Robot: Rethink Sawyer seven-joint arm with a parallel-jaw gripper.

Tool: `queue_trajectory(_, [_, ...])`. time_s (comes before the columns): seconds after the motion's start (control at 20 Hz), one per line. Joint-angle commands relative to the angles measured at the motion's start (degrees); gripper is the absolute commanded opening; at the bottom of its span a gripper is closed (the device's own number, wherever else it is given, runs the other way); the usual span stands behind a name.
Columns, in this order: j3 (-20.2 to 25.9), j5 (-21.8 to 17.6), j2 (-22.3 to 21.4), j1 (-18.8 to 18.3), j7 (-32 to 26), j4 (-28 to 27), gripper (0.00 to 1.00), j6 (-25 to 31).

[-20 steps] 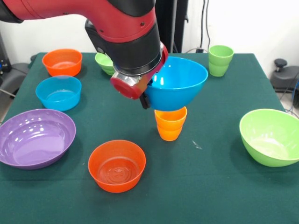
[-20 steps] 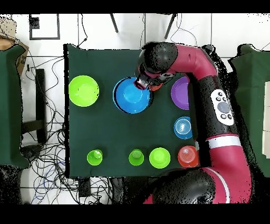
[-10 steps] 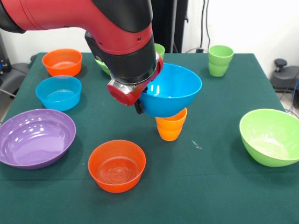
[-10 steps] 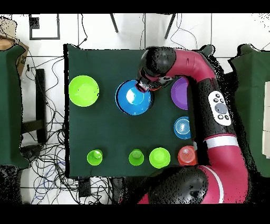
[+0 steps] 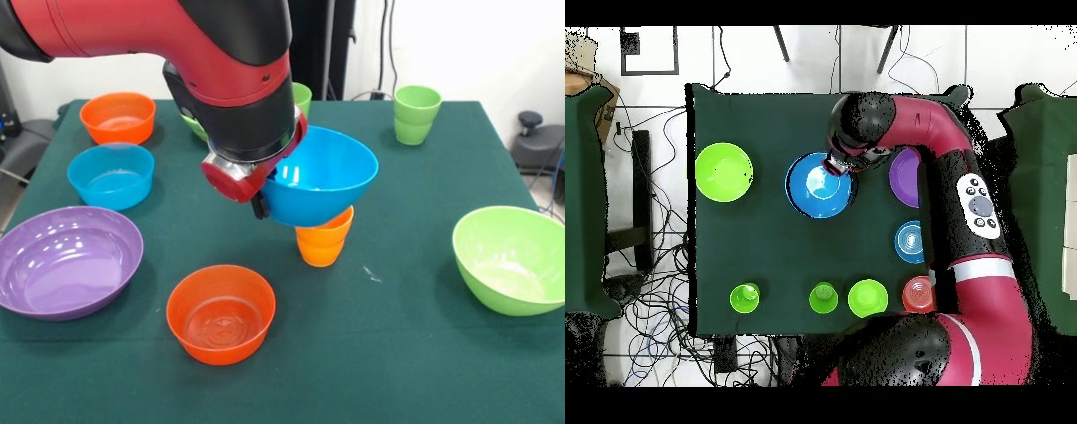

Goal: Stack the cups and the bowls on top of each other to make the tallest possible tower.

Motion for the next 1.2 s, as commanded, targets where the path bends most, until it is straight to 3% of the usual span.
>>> queue_trajectory(0.05, [-3.1,1.8,0.9,1.8,12.3,2.7,0.0,-0.6])
queue_trajectory(0.6, [-5.2,4.7,0.5,3.9,13.1,1.6,0.0,5.5])
queue_trajectory(1.2, [-6.5,10.8,0.7,4.1,13.7,6.0,0.0,3.0])
